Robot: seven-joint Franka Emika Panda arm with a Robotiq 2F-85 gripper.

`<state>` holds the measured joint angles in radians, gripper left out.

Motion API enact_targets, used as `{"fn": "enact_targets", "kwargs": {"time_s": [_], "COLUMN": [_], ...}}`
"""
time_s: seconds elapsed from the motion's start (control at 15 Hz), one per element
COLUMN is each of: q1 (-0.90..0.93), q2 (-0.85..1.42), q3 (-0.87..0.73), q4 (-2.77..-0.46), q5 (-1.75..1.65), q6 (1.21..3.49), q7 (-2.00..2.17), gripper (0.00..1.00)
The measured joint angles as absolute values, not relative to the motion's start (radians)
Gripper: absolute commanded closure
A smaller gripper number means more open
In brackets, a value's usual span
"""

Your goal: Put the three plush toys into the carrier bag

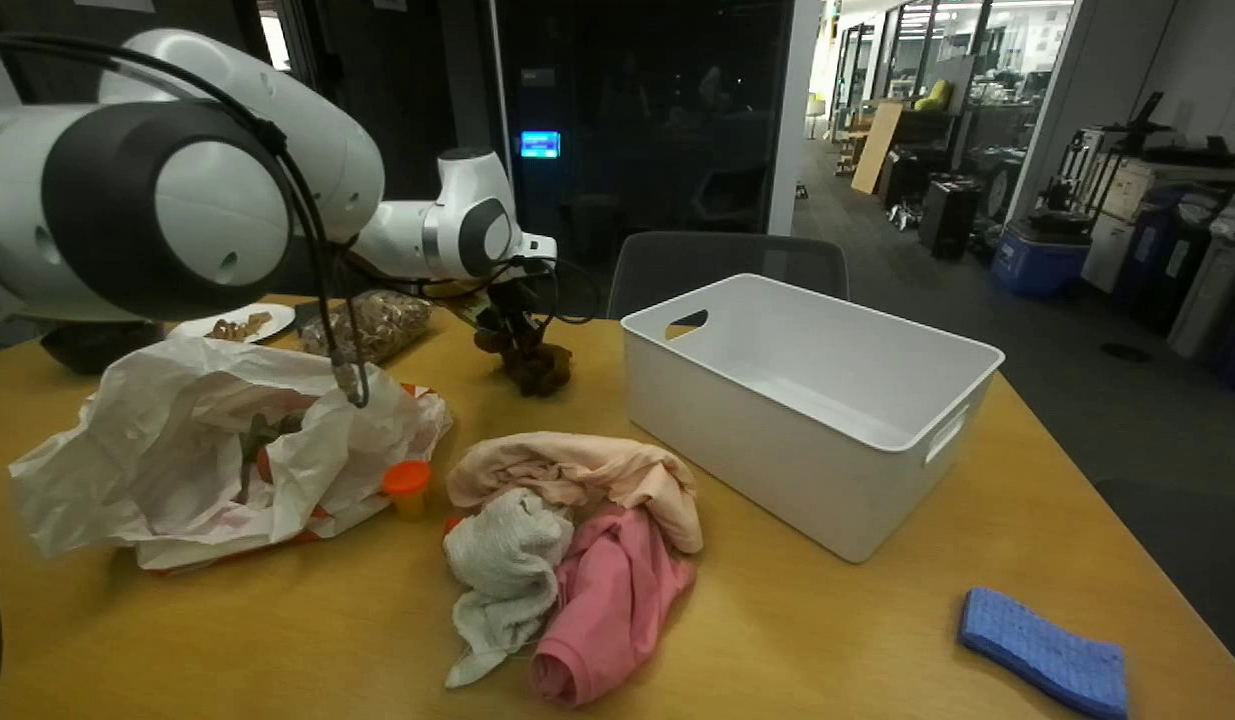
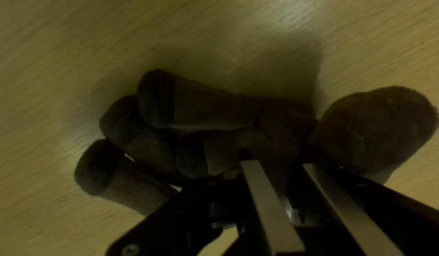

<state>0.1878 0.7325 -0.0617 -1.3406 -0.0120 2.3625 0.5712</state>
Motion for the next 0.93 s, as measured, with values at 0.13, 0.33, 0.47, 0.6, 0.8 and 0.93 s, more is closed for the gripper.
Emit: {"fn": "enact_targets", "kwargs": {"time_s": [0.13, 0.33, 0.47, 0.6, 0.8, 0.93], "q1": [0.183, 0.18, 0.18, 0.181, 0.178, 0.167], "q2": [0.73, 0.714, 0.67, 0.594, 0.443, 0.341], "q3": [-0.062, -0.062, -0.061, -0.057, -0.04, -0.014], "q4": [-1.341, -1.352, -1.391, -1.461, -1.597, -1.69], "q5": [-0.012, -0.012, -0.012, -0.012, -0.001, 0.044], "q6": [2.364, 2.371, 2.393, 2.423, 2.462, 2.481], "q7": [0.571, 0.569, 0.563, 0.553, 0.525, 0.478], "gripper": [0.93, 0.91, 0.91, 0.91, 0.91, 0.91]}}
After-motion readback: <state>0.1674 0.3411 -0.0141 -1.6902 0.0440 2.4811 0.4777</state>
